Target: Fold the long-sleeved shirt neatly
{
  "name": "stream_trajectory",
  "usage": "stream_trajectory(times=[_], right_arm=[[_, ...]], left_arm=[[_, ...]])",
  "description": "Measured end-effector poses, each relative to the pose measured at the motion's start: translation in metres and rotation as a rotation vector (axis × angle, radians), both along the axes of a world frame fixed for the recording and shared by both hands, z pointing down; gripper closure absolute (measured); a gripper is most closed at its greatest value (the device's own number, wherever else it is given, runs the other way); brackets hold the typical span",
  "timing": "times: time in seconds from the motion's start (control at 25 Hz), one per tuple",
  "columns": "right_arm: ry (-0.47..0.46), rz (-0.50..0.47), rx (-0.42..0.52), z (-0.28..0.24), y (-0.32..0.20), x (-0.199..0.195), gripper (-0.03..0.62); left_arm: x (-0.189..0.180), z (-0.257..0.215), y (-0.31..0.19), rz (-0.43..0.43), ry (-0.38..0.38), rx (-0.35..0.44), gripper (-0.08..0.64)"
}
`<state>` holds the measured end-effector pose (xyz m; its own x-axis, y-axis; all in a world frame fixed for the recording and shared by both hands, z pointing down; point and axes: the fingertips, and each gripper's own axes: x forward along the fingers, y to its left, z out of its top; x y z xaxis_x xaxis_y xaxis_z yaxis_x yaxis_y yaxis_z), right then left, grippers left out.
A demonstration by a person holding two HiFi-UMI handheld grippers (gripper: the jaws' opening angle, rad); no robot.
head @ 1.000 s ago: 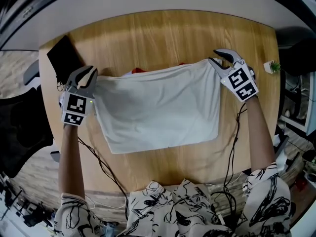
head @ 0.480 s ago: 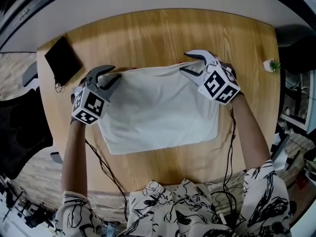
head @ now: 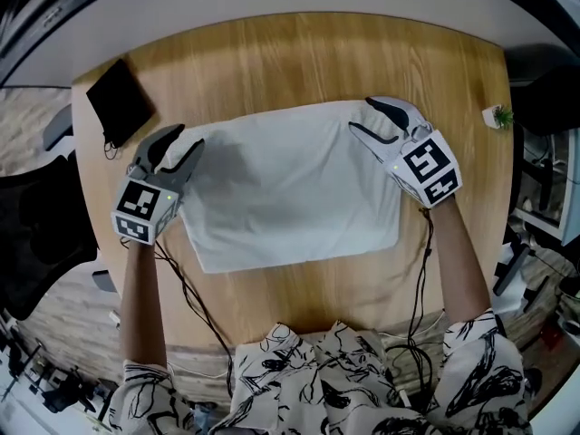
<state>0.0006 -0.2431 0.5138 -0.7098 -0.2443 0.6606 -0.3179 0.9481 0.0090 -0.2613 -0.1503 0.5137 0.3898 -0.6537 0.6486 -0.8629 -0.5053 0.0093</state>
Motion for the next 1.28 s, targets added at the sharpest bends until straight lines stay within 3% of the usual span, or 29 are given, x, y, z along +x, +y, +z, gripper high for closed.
stream_trajectory(times=[0.24,0.6,0.8,1.16,1.2,1.28], right_arm=[[-0.115,0.217,-0.029,-0.035,0.056,0.054,0.364],[-0.040,0.400,-0.123,-0.016,0.159,0.142,0.352],[0.014,0.440,-0.230,0.019,0.214,0.174,0.350],[0.000,0.468,-0.334,0.053,0.256,0.169,0.351],[0.003,0.474,-0.327,0.053,0.256,0.170,0.367],[0.004,0.503,-0.313,0.052,0.253,0.174,0.450]], left_arm=[[-0.020,-0.031,0.087,-0.172,0.011,0.044,0.364],[0.007,-0.013,0.221,-0.338,0.110,-0.092,0.364],[0.029,0.005,0.262,-0.372,0.160,-0.149,0.367],[0.051,0.036,0.291,-0.379,0.210,-0.213,0.370],[0.053,0.038,0.291,-0.378,0.201,-0.215,0.377],[0.054,0.039,0.291,-0.386,0.196,-0.214,0.478]])
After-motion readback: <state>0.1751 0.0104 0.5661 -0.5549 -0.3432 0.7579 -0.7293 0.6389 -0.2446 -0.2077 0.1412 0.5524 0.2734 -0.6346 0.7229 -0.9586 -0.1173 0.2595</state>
